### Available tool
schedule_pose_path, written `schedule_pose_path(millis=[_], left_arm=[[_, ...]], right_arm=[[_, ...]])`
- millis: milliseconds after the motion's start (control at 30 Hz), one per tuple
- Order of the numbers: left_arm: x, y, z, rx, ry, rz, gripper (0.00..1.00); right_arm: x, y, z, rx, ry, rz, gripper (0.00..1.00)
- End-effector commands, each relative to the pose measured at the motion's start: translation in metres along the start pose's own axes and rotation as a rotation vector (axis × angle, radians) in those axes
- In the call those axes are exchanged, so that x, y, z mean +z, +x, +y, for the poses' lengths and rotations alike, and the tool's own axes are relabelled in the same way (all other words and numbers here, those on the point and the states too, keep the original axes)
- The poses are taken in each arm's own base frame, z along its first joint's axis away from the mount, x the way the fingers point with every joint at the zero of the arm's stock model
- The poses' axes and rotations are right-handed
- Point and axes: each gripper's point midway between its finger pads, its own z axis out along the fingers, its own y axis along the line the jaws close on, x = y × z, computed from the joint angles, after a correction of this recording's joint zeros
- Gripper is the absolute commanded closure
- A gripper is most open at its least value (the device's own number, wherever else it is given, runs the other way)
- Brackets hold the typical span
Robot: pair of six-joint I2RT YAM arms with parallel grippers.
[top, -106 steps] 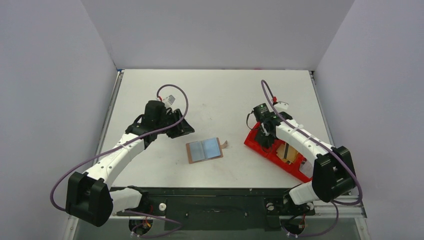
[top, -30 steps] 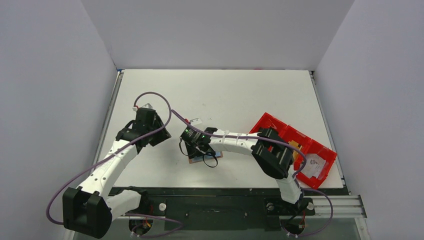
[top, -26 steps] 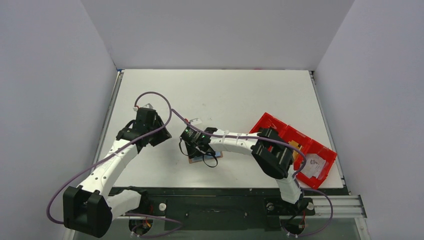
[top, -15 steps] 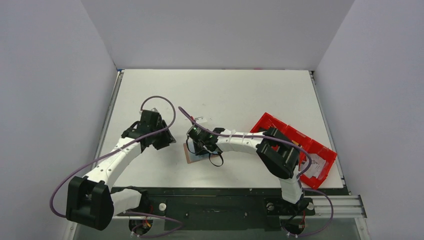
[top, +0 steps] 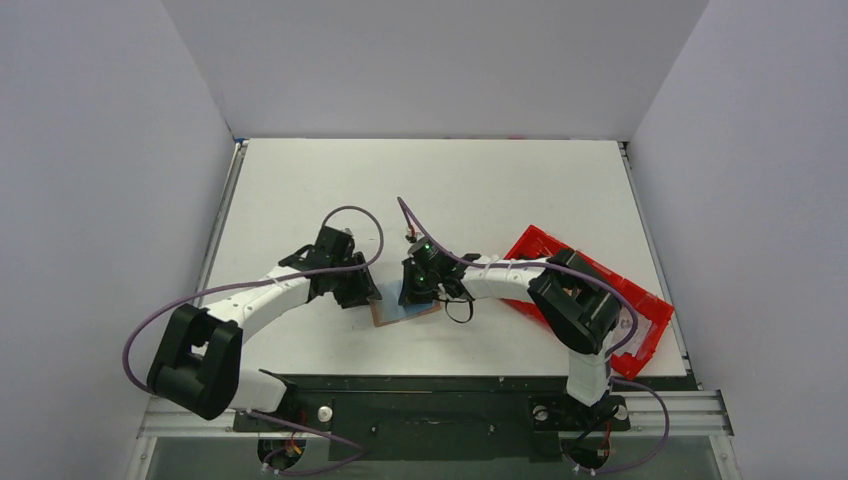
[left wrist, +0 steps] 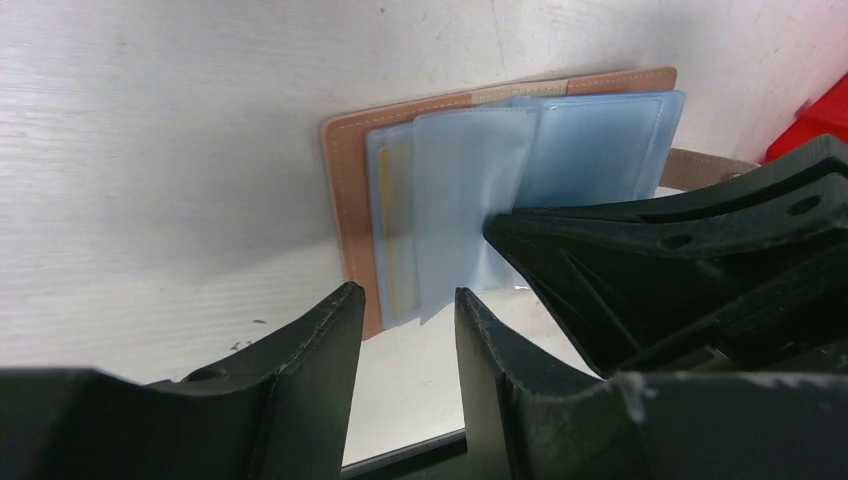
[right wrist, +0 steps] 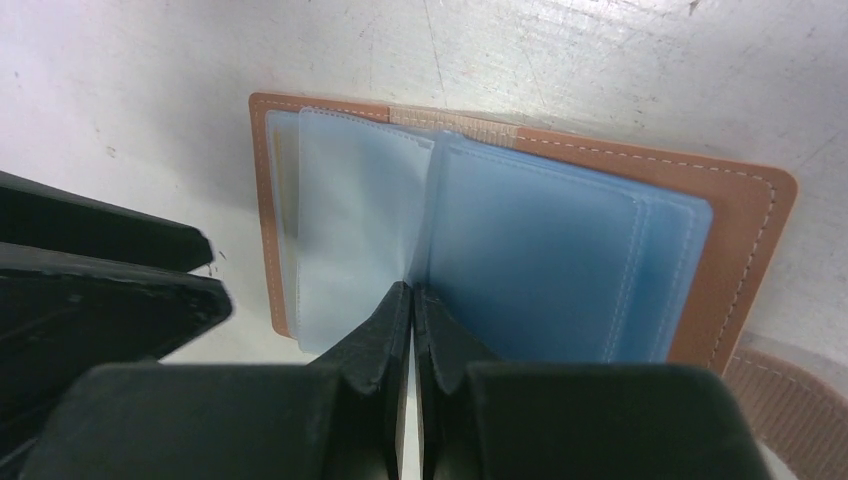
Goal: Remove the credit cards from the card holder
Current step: Remove the credit card from the card holder.
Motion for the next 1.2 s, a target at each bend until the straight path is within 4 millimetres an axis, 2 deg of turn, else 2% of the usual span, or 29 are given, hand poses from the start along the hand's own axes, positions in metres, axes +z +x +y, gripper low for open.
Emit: schedule_pose_path(millis=[0,233,433,567,667,833,1167], left_arm=[[0.011,-0.003,-0.025,0.007,0.080,-0.012,0.64],[0.027,0.005,-0.021,0.015,0.047,0.015,0.64],[0.034,0.008,-0.029,0.032,0.076,0.029,0.64],[0.039,0.010,-0.028,0.032,0.064,0.039,0.68],[0.043,0.012,-0.026,0.034,0.060,0.049,0.75],[0.043,0.012,-0.029,0.049,0.057,0.046,0.82],[0.026,0.006,-0.036,0.116,0.002,-0.002,0.83]], right_arm=[[0.013,0.038,-0.031,0.020,0.052,0.109,1.00],[0.015,0.043,-0.039,0.063,0.030,0.122,1.00],[0.016,0.042,-0.041,0.073,0.028,0.119,1.00],[0.016,0.041,-0.042,0.076,0.028,0.118,1.00],[0.016,0.040,-0.041,0.074,0.027,0.118,1.00],[0.016,0.040,-0.041,0.075,0.026,0.118,1.00],[0.016,0.037,-0.039,0.076,0.026,0.114,1.00]])
